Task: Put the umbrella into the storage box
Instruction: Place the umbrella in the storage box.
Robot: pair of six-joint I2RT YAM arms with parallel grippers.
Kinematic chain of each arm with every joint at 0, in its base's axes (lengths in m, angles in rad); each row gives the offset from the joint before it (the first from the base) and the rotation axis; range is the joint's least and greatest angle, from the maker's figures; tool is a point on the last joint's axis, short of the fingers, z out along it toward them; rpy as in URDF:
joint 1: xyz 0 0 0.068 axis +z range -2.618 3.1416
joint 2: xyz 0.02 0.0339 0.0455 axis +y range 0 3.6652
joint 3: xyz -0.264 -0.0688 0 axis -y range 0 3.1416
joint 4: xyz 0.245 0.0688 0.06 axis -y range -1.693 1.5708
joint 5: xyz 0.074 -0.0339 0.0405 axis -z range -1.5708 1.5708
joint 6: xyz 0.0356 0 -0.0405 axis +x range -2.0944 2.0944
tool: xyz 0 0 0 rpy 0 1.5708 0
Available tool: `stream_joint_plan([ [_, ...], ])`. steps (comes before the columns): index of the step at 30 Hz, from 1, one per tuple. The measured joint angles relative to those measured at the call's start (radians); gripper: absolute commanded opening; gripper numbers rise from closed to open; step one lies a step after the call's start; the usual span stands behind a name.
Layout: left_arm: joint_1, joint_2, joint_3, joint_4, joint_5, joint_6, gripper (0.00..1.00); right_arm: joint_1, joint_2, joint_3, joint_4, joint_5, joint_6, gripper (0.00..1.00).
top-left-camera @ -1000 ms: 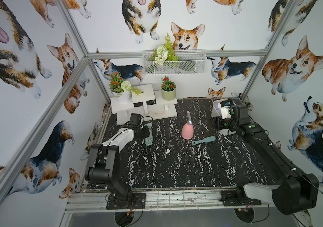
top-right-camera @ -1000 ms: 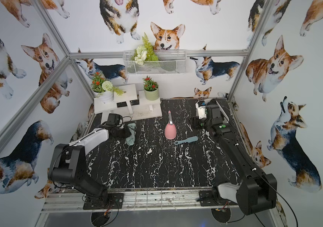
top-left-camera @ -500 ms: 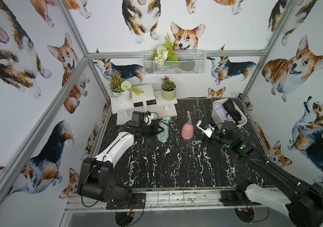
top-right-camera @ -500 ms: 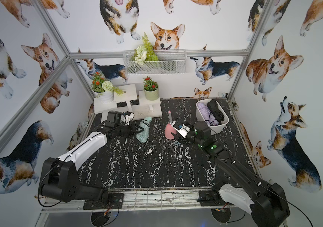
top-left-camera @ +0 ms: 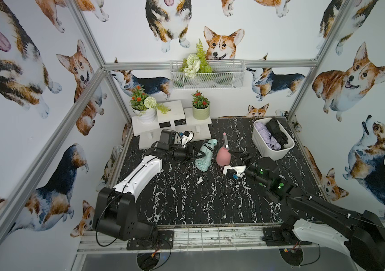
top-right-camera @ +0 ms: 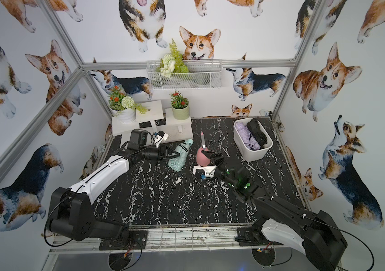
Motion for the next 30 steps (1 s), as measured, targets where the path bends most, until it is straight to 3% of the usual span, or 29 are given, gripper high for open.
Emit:
stream_joint_plan([
  [13, -0.127, 0.024, 0.015, 0.092, 0.135, -0.063, 0.0, 0.092, 0.06, -0.022, 0.131, 0.087, -0.243, 0.79],
  [15, -0.14, 0.024, 0.015, 0.105, 0.143, -0.076, 0.0, 0.099, 0.066, -0.022, 0.14, 0.102, -0.256, 0.74],
  [17, -0.158, 0.023, 0.015, 0.111, 0.15, -0.08, 0.0, 0.102, 0.068, -0.023, 0.156, 0.113, -0.273, 0.61],
  [19, -0.169, 0.021, 0.015, 0.117, 0.151, -0.091, 0.16, 0.109, 0.064, -0.025, 0.165, 0.13, -0.292, 0.46],
  [21, -0.169, 0.016, 0.014, 0.116, 0.147, -0.11, 0.6, 0.111, 0.053, -0.031, 0.161, 0.13, -0.312, 0.33],
  [23, -0.17, 0.005, 0.008, 0.122, 0.141, -0.114, 0.81, 0.112, 0.042, -0.037, 0.154, 0.133, -0.317, 0.24],
  [26, -0.17, -0.023, 0.004, 0.138, 0.126, -0.107, 0.86, 0.112, 0.026, -0.039, 0.154, 0.145, -0.312, 0.18],
  [28, -0.166, -0.044, 0.004, 0.145, 0.114, -0.101, 1.0, 0.112, 0.018, -0.04, 0.154, 0.152, -0.296, 0.16],
  [30, -0.149, -0.063, -0.003, 0.148, 0.092, -0.096, 1.0, 0.112, 0.016, -0.042, 0.151, 0.155, -0.282, 0.15],
])
